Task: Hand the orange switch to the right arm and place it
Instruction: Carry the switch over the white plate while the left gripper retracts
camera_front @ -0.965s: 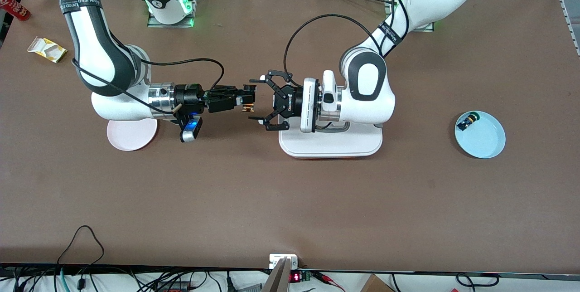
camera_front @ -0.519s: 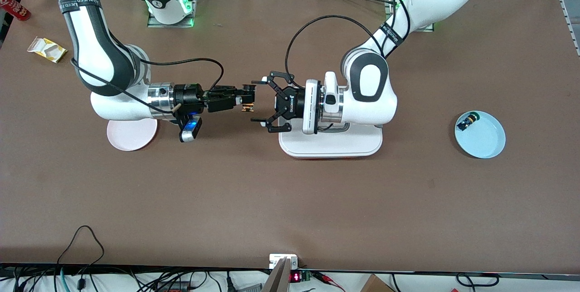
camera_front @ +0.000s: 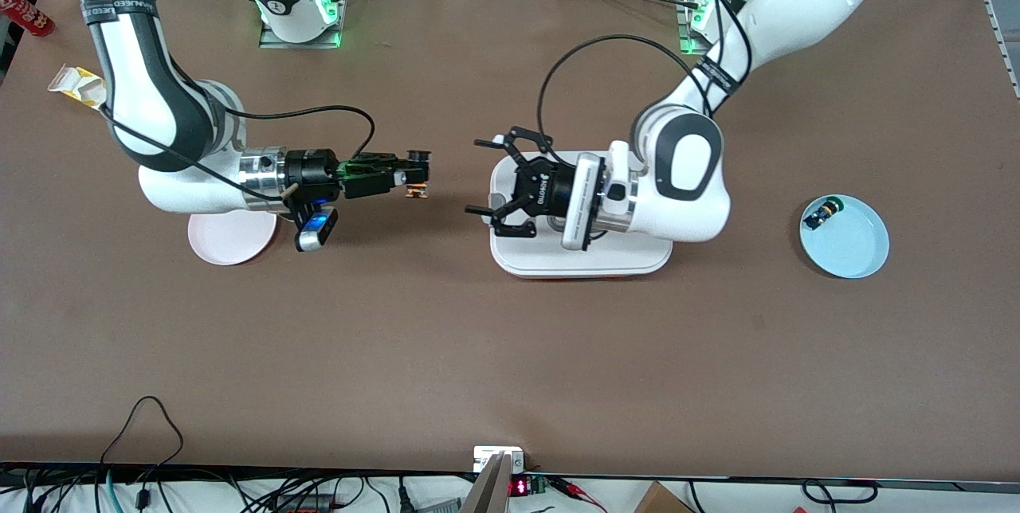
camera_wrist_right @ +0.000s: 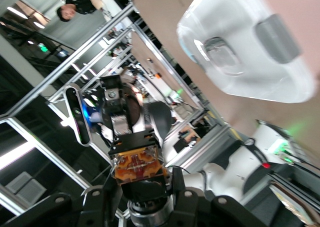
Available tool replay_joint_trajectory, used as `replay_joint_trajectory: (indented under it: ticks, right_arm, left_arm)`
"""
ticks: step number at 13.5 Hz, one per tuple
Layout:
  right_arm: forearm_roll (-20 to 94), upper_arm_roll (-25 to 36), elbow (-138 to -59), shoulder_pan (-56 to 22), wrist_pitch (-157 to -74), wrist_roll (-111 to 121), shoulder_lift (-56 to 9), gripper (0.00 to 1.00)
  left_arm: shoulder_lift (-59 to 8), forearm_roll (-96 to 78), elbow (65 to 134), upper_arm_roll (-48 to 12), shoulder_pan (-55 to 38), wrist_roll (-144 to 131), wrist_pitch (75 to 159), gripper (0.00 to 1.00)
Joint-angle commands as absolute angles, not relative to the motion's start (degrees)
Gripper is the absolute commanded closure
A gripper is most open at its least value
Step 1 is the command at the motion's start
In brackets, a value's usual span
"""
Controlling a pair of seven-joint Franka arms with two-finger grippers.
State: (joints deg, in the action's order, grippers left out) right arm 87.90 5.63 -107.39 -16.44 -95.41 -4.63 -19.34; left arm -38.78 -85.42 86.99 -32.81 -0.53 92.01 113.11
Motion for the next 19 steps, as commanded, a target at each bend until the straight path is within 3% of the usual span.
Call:
replay_joint_trajectory:
  ticks: [1, 5, 13, 17, 19]
  right_arm:
    - [80.2, 5.4, -109.1, -14.0, -93.9, -1.4, -16.9, 0.8]
    - [66.3, 5.4, -109.0, -11.4, -93.8, 5.2, -16.5, 0.8]
    - [24.5, 5.4, -106.8, -8.5, -98.3, 30.6, -16.6, 0.8]
    - [9.3, 5.4, -107.4, -6.8, -107.0, 44.9, -17.0, 0.8]
    - [-1.5, 5.4, -108.2, -6.8, -114.0, 49.2, -17.1, 0.8]
  left_arm:
    - [-38.0, -77.4, 87.0, -33.1, 3.9, 85.8, 106.8, 0.0]
    - [-37.1, -60.7, 86.9, -33.0, 10.4, 74.7, 95.8, 0.0]
    - [-33.9, -33.6, 83.8, -32.6, 15.3, 51.4, 83.2, 0.0]
    - [-29.1, -18.9, 83.3, -33.0, 17.7, 38.7, 79.1, 0.0]
    - [-26.7, -12.5, 79.7, -33.6, 16.9, 28.9, 74.6, 0.0]
